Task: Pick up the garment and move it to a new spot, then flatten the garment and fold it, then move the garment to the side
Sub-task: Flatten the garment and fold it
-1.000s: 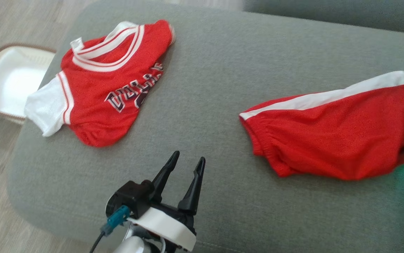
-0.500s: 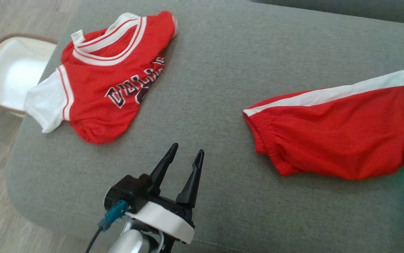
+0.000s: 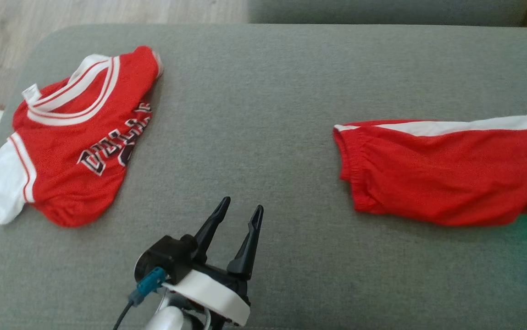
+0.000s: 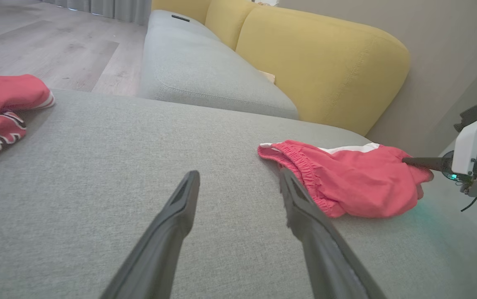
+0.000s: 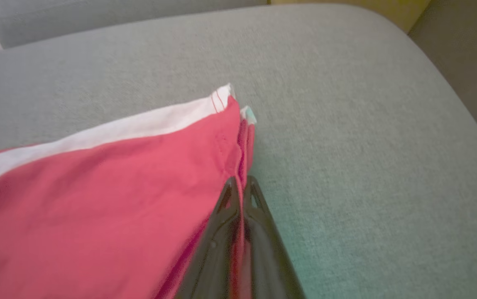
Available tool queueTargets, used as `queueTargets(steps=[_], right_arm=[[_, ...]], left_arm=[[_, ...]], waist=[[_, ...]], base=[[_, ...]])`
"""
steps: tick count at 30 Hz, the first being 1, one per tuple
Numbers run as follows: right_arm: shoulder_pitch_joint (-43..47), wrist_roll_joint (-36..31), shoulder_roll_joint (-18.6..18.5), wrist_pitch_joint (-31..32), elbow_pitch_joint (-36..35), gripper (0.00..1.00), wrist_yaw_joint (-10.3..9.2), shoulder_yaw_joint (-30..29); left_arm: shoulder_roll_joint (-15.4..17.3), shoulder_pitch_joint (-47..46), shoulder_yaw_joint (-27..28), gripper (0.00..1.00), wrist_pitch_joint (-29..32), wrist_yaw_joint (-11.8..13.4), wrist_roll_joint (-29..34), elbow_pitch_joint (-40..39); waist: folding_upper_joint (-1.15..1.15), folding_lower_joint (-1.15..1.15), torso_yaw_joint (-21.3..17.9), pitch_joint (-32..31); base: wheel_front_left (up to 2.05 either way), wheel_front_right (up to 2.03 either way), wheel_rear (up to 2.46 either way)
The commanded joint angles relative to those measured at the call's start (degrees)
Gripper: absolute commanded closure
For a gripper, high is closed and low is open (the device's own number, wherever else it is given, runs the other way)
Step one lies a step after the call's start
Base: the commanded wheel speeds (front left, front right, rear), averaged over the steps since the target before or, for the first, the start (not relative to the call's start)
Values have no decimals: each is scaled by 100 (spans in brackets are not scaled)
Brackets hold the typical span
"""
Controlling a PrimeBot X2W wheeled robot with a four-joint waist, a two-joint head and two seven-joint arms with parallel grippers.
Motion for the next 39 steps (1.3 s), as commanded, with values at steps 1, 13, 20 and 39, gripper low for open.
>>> queueTargets(steps=[1,13,20,39], right_arm=[[-82,-47,-68,-52,-295,100,37,99],[302,-113,781,71,-2015,100,37,580],[534,-337,1347,302,-2793,100,37,954],[465,43,2399,306,-2849,0,37,1583]], left_arm=[[-39,-97,189,0,-70,-15,73,-150],[-48,-16,168,0,-70,-106,68,91],[25,-21,96,0,-66,-169,105,178],[123,-164,-33,0,-34,-197,117,249]], waist=[[0,0,-109,-79],[0,0,-99,-446],[0,0,175,-510],[0,0,512,-334]], base=[[0,0,0],[0,0,0],[0,0,0],[0,0,0]])
